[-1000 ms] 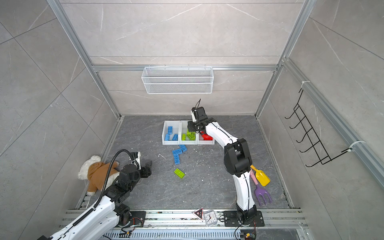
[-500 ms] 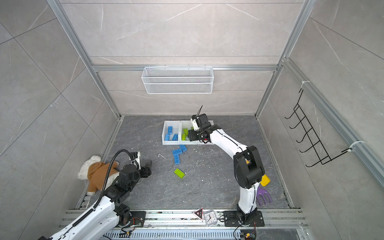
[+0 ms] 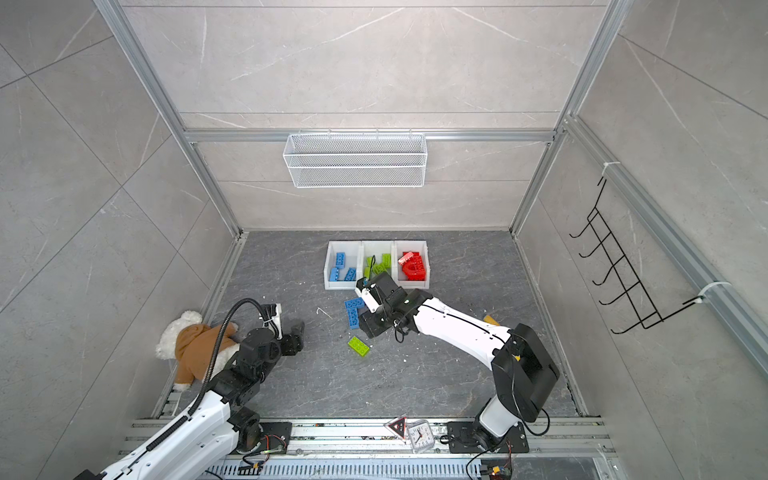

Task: Sort the legos into containers by color
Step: 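Move the right gripper back to the last lime-green brick near the blue bricks, then lower the right gripper onto the lime-green brick and close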

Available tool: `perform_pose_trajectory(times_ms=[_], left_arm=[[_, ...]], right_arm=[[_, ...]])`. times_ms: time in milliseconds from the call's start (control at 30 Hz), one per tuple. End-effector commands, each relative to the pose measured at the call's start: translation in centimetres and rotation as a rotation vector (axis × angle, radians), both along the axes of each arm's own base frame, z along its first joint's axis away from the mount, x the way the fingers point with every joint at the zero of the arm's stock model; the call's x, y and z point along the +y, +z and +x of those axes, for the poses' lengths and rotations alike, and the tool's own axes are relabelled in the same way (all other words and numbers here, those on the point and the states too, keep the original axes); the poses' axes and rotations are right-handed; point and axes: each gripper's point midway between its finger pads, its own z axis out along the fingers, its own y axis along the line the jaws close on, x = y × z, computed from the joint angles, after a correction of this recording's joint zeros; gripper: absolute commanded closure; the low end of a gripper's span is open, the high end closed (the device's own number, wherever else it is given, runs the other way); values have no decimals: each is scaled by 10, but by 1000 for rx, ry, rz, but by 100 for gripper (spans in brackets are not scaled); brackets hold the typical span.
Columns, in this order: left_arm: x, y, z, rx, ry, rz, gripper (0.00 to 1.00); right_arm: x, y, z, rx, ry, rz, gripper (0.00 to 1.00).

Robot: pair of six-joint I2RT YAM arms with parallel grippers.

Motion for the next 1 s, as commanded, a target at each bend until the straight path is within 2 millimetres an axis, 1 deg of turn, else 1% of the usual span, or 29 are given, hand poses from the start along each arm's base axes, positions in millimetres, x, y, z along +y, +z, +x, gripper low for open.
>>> perform_pose_trajectory(times_ms=[0,100,200,533,700,967], left_arm=[[3,12,5,-49,26,-16,26],[3,12,4,-50,25,-17,26],[4,12,4,-52,30,-18,26],[3,13,4,-54,25,-19,26],[4,14,4,-62,26,-23,26],[7,16,1,-84,35,-33,26]], right_arm=[[1,-18,-8,5,10,-64,39],[8,-33,-18,15,41,-103,39],[14,-46,-23,32,56,-118,38],[30,-74,-25,51,83,-170,38],[35,-82,-23,61,86,-174,37],[36,-93,-21,74,84,-194,37]])
